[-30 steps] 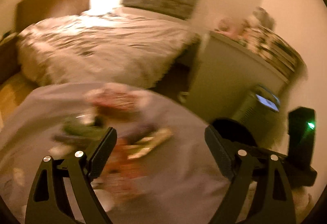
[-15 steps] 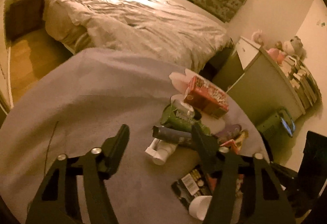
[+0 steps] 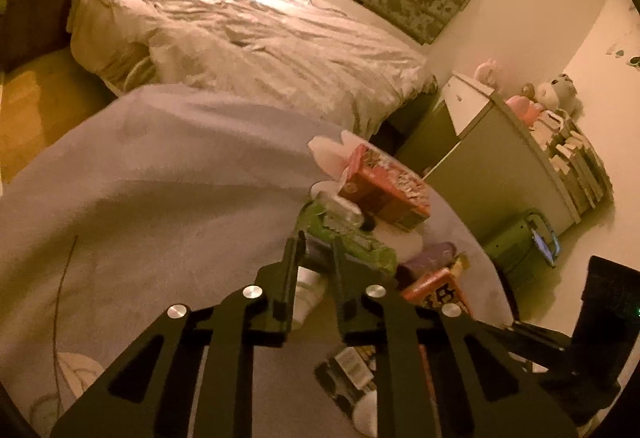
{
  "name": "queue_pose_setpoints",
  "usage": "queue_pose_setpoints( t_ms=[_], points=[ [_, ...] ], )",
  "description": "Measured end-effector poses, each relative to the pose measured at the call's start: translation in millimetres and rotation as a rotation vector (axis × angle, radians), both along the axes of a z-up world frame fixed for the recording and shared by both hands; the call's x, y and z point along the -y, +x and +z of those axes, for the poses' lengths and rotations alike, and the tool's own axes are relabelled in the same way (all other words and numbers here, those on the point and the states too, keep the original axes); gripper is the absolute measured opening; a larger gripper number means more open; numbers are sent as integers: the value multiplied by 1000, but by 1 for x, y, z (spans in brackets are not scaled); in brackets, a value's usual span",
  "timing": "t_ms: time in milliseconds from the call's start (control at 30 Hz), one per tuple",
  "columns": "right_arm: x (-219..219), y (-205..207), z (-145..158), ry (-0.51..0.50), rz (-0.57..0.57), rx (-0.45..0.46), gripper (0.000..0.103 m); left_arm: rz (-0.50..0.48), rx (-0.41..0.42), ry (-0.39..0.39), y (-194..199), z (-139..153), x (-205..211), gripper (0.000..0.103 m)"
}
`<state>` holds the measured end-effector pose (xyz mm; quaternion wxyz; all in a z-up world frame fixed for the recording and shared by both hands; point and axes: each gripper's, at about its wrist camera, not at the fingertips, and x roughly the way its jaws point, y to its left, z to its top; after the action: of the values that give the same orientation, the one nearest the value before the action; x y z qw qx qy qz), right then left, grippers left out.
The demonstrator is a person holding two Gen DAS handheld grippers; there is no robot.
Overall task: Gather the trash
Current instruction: 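Grasp the orange snack box with the left gripper while the right grasps the red juice carton, then carry the snack box and juice carton over the black bin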
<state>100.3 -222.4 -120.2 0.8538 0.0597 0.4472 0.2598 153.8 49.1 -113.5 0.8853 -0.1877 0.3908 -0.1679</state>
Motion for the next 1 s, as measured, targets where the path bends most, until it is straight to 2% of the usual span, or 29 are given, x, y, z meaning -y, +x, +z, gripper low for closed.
queue_pose_setpoints(
  t_ms=[133,400,533,733,1000],
  points=[
    [14,-7,10,26,-29,24,37,4,51,0,-18,21,6,9],
    [58,-23,35,92,-119,79,37,-29,168,42,-52,70,38,8],
    [85,-32,45,116,-174,106,37,-68,200,58,-60,89,61,8],
    [137,-46,54,138,-279,139,37,-149,227,74,-66,101,109,8],
    [219,-68,54,158,-448,161,37,-300,254,95,-74,105,193,8]
  ],
)
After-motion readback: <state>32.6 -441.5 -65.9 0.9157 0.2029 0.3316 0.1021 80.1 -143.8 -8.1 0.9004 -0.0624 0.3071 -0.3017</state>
